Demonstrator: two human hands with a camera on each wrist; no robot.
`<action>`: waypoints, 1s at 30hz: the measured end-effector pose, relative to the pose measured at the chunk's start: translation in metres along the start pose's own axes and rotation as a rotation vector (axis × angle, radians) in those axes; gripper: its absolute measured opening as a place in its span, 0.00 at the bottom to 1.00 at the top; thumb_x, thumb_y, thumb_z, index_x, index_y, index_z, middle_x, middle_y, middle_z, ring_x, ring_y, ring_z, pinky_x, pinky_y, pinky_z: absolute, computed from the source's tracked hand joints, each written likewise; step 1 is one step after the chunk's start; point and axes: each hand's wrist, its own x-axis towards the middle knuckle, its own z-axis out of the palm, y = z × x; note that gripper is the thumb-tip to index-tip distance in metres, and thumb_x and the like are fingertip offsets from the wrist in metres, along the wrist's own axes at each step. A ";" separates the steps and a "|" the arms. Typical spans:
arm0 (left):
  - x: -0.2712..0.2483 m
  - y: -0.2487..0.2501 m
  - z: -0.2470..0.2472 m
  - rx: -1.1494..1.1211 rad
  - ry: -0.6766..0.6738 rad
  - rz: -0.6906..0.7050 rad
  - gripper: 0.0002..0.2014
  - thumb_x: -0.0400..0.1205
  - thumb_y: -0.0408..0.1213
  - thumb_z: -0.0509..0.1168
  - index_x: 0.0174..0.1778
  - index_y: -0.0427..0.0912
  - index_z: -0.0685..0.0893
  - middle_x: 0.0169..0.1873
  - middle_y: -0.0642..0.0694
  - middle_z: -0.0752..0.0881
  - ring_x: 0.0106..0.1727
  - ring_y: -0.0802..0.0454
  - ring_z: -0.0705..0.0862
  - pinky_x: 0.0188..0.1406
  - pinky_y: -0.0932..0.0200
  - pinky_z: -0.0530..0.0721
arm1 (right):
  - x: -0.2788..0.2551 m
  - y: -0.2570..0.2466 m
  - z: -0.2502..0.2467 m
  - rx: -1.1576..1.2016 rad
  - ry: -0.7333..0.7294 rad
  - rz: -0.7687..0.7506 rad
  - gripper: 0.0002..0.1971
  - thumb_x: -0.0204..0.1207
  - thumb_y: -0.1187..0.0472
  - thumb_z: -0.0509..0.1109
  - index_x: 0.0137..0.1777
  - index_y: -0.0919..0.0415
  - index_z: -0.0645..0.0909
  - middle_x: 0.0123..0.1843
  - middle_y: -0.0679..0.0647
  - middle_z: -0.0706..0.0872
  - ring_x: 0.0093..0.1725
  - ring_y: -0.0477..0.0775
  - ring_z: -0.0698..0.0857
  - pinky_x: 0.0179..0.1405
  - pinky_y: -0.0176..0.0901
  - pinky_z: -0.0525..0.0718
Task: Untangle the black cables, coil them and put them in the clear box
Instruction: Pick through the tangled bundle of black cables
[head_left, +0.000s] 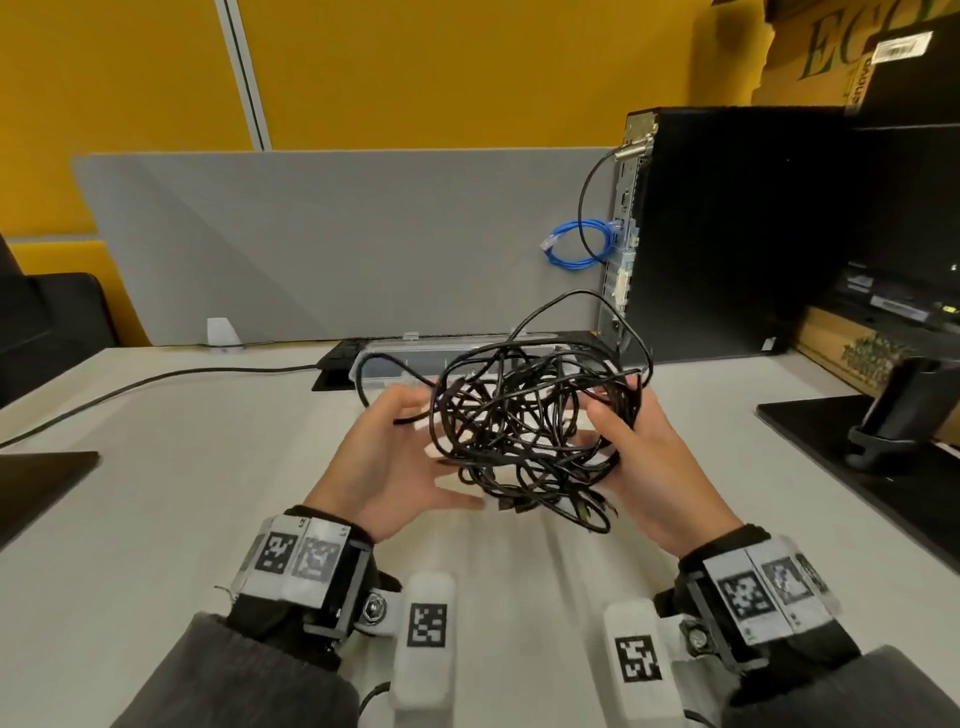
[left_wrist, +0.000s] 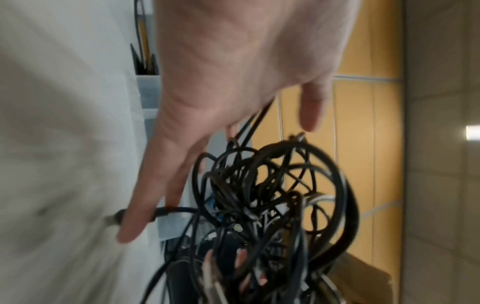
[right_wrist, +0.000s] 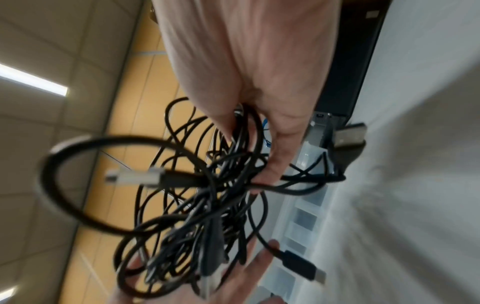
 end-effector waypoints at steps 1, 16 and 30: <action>-0.002 0.000 0.002 -0.051 -0.082 -0.010 0.18 0.73 0.47 0.66 0.57 0.46 0.81 0.58 0.40 0.81 0.59 0.35 0.78 0.60 0.20 0.71 | 0.000 0.001 0.000 -0.020 0.013 -0.016 0.12 0.83 0.61 0.59 0.65 0.53 0.72 0.46 0.41 0.88 0.38 0.38 0.87 0.36 0.41 0.86; 0.003 -0.016 0.017 0.387 0.149 0.549 0.26 0.68 0.20 0.71 0.48 0.54 0.70 0.36 0.54 0.84 0.37 0.53 0.84 0.40 0.58 0.85 | 0.001 -0.004 -0.008 -0.147 -0.025 -0.157 0.12 0.76 0.68 0.68 0.54 0.52 0.81 0.51 0.49 0.87 0.56 0.54 0.86 0.56 0.58 0.86; 0.007 -0.016 0.011 0.285 0.155 0.449 0.28 0.67 0.24 0.75 0.49 0.52 0.66 0.42 0.43 0.79 0.39 0.53 0.85 0.46 0.54 0.85 | -0.001 -0.022 -0.015 -0.283 0.000 -0.314 0.20 0.83 0.70 0.53 0.57 0.46 0.80 0.52 0.45 0.88 0.55 0.42 0.84 0.40 0.38 0.85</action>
